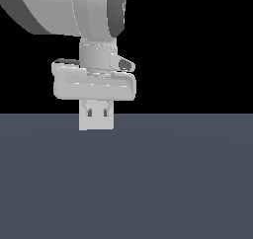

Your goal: Plug the charger into the wall socket.

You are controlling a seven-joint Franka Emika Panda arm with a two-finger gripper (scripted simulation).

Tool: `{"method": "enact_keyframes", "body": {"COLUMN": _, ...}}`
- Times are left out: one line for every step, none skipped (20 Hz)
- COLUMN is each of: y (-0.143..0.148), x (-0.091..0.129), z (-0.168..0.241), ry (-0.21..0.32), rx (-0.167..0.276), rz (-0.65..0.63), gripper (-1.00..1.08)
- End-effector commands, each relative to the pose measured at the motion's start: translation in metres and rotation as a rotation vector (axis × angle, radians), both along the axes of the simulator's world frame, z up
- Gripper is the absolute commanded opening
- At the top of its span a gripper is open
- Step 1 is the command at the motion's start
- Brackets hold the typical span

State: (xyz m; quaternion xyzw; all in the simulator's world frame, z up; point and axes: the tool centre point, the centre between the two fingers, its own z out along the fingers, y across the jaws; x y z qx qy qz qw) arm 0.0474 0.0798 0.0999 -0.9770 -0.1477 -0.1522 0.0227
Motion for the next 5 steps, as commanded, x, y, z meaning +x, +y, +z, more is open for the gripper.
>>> {"method": "enact_keyframes", "body": {"y": 0.0014, "x": 0.0050, "z": 0.0002, "ry": 0.000, "rx": 0.000, "rz": 0.000, "gripper": -1.00}}
{"method": "enact_keyframes", "body": {"y": 0.0017, "x": 0.0060, "z": 0.0002, "ry": 0.000, "rx": 0.000, "rz": 0.000, "gripper": -1.00}}
{"method": "enact_keyframes", "body": {"y": 0.0019, "x": 0.0067, "z": 0.0002, "ry": 0.000, "rx": 0.000, "rz": 0.000, "gripper": -1.00}}
{"method": "enact_keyframes", "body": {"y": 0.0021, "x": 0.0071, "z": 0.0002, "ry": 0.000, "rx": 0.000, "rz": 0.000, "gripper": -1.00}}
{"method": "enact_keyframes", "body": {"y": 0.0018, "x": 0.0072, "z": 0.0001, "ry": 0.000, "rx": 0.001, "rz": 0.000, "gripper": -1.00}}
